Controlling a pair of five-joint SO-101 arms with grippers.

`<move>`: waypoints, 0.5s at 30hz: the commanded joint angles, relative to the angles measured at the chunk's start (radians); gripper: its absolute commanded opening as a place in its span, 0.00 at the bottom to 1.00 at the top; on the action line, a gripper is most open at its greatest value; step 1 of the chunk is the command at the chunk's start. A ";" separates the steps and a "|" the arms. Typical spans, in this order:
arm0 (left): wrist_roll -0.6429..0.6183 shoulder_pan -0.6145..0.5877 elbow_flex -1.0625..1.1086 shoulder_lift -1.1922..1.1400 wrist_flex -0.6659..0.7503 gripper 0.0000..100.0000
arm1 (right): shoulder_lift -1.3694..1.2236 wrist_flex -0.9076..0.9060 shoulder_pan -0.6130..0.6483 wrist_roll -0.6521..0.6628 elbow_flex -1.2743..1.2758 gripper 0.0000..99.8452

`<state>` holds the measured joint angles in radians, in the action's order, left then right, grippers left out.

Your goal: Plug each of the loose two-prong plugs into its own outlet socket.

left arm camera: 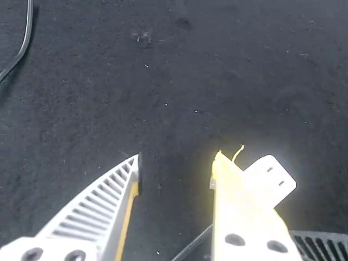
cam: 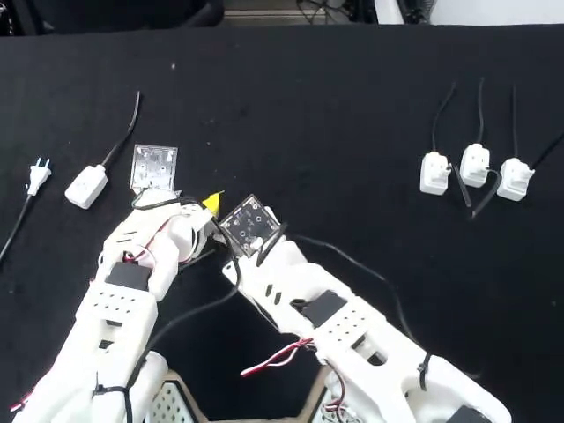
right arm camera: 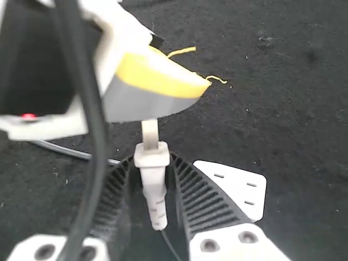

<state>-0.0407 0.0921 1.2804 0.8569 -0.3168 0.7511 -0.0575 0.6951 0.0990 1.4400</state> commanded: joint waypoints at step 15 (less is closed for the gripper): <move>0.002 0.062 -0.039 0.015 0.023 0.21 | 0.012 0.026 0.071 -0.003 -0.018 0.01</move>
<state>-0.0407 0.1181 1.2804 0.8569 -0.3046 0.7511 -0.0575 0.7518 0.0990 1.4400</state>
